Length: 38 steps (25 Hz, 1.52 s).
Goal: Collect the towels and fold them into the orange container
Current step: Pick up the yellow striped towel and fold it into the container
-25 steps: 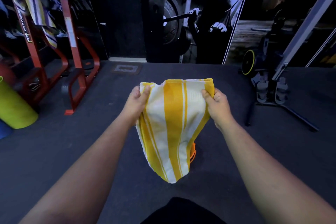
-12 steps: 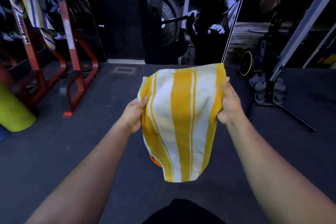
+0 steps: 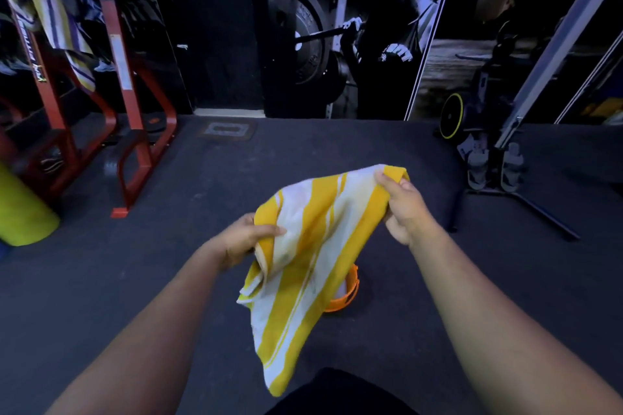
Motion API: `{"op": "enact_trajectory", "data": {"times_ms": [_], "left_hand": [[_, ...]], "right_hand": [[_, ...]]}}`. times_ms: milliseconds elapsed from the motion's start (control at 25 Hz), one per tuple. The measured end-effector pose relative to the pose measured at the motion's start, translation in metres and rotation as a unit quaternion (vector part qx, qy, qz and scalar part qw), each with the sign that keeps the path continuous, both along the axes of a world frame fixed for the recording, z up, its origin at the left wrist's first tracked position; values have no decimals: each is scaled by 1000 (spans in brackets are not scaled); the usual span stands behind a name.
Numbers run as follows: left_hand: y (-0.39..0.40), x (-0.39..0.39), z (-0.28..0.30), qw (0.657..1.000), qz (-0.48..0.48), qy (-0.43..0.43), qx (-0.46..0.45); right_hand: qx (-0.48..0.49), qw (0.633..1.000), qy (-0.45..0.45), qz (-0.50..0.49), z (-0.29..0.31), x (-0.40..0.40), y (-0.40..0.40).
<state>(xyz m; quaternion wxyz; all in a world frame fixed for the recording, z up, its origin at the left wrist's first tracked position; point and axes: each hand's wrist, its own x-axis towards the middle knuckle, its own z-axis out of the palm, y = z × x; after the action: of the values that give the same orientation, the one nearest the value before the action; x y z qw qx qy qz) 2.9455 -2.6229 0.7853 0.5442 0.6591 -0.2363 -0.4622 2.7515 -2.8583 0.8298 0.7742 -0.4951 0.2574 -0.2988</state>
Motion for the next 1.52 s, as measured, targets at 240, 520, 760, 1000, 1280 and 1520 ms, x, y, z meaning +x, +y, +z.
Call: {"op": "enact_trajectory", "data": {"times_ms": [240, 520, 760, 1000, 1280, 1520], "left_hand": [[-23, 12, 61, 961, 135, 146, -193], [16, 0, -22, 999, 29, -22, 27], [-7, 18, 5, 975, 199, -17, -100], [16, 47, -14, 819, 121, -486, 280], [-3, 29, -4, 926, 262, 198, -185], [15, 27, -16, 994, 81, -71, -16]], "right_hand": [[-95, 959, 147, 221, -61, -13, 22], [-35, 994, 81, 71, -33, 0, 28], [27, 982, 108, 153, -57, -29, 23], [-67, 987, 112, 92, -54, -21, 17], [-58, 988, 90, 111, -40, -29, 1], [-118, 987, 108, 2, -49, -25, 1]]}}
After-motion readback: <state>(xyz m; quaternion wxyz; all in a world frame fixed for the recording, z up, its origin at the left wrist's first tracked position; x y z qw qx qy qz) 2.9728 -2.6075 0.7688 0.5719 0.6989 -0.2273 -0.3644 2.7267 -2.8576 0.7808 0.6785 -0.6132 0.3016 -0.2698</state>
